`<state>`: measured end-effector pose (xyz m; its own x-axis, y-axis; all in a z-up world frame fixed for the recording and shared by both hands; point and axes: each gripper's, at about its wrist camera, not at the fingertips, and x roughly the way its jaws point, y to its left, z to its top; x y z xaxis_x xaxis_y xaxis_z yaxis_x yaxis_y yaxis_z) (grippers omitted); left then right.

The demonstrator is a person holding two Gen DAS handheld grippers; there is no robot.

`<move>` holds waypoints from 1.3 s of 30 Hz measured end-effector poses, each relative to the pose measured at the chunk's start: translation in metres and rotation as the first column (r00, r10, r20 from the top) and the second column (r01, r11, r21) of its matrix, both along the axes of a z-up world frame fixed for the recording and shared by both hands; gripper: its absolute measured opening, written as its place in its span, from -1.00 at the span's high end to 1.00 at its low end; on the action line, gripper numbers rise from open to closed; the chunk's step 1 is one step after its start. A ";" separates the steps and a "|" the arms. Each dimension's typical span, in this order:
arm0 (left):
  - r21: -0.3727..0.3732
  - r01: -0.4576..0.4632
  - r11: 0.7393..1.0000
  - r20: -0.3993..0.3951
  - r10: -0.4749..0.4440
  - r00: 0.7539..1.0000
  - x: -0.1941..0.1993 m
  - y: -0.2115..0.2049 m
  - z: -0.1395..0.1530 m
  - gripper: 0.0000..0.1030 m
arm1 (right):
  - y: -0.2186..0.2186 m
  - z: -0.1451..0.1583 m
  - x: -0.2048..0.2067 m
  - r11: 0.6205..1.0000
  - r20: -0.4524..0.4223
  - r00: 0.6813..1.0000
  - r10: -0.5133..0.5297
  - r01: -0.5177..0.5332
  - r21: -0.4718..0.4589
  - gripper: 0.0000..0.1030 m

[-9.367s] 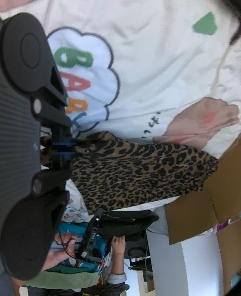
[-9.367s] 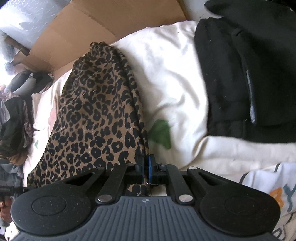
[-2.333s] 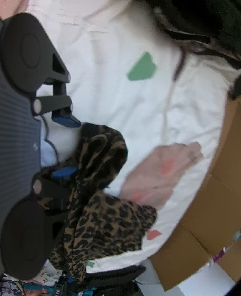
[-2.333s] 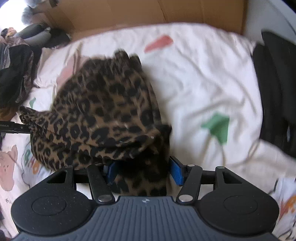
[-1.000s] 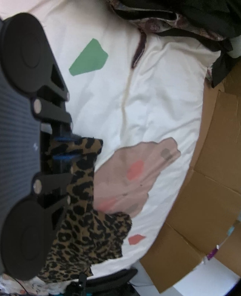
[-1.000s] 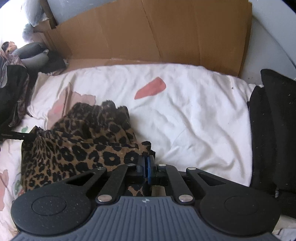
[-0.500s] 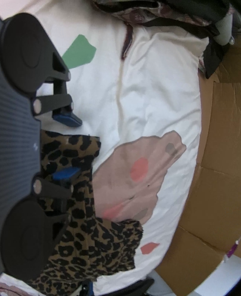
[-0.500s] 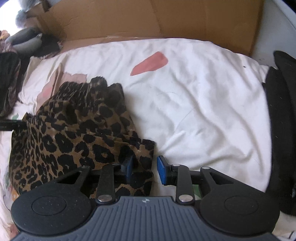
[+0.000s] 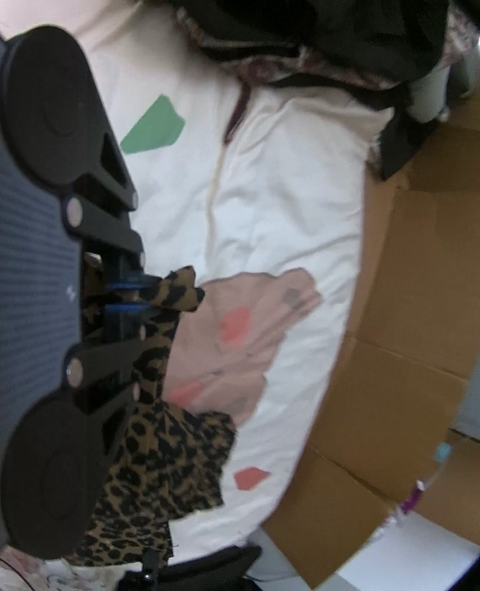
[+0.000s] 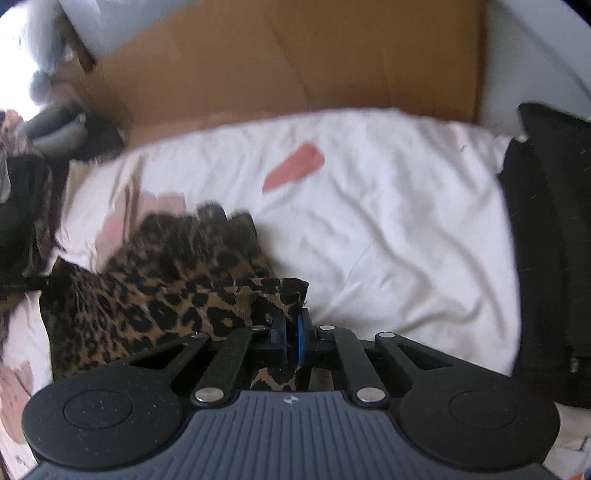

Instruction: Fold clothes

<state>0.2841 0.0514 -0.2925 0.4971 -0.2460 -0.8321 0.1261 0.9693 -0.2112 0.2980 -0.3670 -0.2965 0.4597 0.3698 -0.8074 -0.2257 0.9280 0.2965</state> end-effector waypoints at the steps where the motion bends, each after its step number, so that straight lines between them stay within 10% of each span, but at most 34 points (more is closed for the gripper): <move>1: -0.005 -0.004 1.000 0.010 0.004 1.000 -0.002 0.001 0.006 0.85 | -0.001 0.006 -0.003 1.000 0.011 1.000 -0.005 0.005 0.010 0.95; 13: -0.025 -0.046 0.999 0.073 0.047 0.996 0.009 -0.004 0.059 0.85 | -0.007 0.064 -0.009 0.994 0.069 0.995 -0.067 0.061 0.088 0.95; 39: 0.013 -0.047 0.999 0.054 0.046 0.997 0.054 -0.017 0.016 0.85 | 0.004 0.017 0.052 0.994 0.012 0.994 -0.105 0.105 -0.005 0.94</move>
